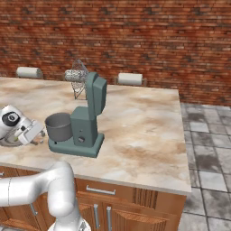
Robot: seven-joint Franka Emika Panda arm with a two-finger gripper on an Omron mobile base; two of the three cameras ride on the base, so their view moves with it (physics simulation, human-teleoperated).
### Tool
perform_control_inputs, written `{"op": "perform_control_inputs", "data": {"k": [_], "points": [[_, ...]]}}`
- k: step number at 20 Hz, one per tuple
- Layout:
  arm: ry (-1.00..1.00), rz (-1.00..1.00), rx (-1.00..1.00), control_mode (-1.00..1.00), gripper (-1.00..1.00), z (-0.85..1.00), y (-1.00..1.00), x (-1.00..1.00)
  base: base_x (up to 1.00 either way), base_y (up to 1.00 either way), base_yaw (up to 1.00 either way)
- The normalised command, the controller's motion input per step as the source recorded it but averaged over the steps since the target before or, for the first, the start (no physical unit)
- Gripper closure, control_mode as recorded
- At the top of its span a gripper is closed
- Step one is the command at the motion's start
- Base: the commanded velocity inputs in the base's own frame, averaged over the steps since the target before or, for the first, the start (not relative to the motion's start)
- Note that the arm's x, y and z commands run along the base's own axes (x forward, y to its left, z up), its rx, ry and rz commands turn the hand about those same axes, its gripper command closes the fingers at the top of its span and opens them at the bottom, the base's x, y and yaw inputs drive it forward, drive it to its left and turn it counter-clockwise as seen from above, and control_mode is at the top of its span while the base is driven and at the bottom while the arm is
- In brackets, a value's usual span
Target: Add butter and sugar cubes to the stand mixer bowl and then turn on the stand mixer to begin making frosting.
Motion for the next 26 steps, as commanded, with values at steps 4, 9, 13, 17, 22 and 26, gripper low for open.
{"op": "perform_control_inputs", "data": {"k": [4, 9, 13, 17, 22, 26], "points": [[-0.01, 0.0, -0.02, -1.0, -1.0, 0.0, -0.28, -0.02, 0.0, 0.0, 0.0], [0.0, 0.0, -0.01, -1.0, -1.0, -0.07, -0.14, 0.0, 0.0, 0.0, 0.0], [0.0, 0.0, -0.01, -1.0, -1.0, -0.25, 0.0, 0.0, 0.0, 0.0, 0.0], [0.0, 0.0, 0.0, -1.0, -1.0, -0.29, 0.02, 0.0, 0.0, 0.0, 0.0], [0.0, 0.0, 0.0, -1.0, -1.0, -0.23, 0.08, -0.01, 0.0, 0.0, 0.0], [0.0, 0.0, 0.0, -1.0, -1.0, -0.31, 0.19, 0.0, 0.0, 0.0, 0.0]]}}
